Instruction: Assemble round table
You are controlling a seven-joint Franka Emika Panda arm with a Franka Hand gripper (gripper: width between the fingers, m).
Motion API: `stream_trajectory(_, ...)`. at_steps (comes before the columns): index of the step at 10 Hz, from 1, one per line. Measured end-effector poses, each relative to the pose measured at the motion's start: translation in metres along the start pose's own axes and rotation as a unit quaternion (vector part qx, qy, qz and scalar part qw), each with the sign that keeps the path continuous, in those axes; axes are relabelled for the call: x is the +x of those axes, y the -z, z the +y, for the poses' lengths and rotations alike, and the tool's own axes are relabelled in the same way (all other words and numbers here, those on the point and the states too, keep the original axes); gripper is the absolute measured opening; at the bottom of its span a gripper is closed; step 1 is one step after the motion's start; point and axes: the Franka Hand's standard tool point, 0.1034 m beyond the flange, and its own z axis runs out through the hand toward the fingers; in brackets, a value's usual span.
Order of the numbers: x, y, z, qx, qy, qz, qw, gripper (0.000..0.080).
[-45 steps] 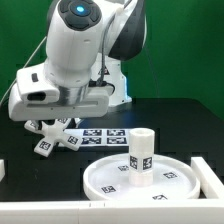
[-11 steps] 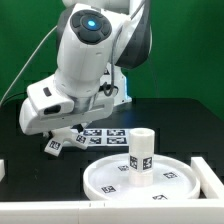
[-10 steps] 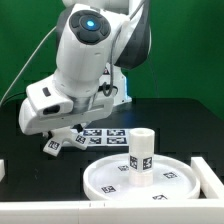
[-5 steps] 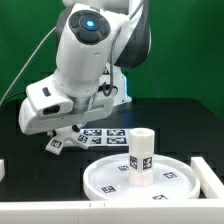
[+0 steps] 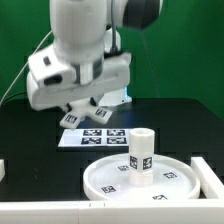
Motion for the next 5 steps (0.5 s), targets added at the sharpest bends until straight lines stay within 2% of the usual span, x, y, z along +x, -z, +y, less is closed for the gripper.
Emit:
stream_trajectory(1,0.0007,0.0223,-0.001,0.003,-0.001,0.039,0.999,0.0443)
stream_trajectory(2,0.0025,0.0211,0.0039,-0.007,-0.003,0.066,0.998,0.0443)
stream_trajectory(3,0.0043,0.0174,0.0068,-0.011,-0.005,0.097,0.995,0.0443)
stream_trajectory(4,0.0043,0.0201,0.0076,-0.014,-0.005,0.133,0.991,0.0443)
stream_trajectory(5,0.0062,0.0216,0.0077,-0.01,-0.009,0.162,0.987,0.0443)
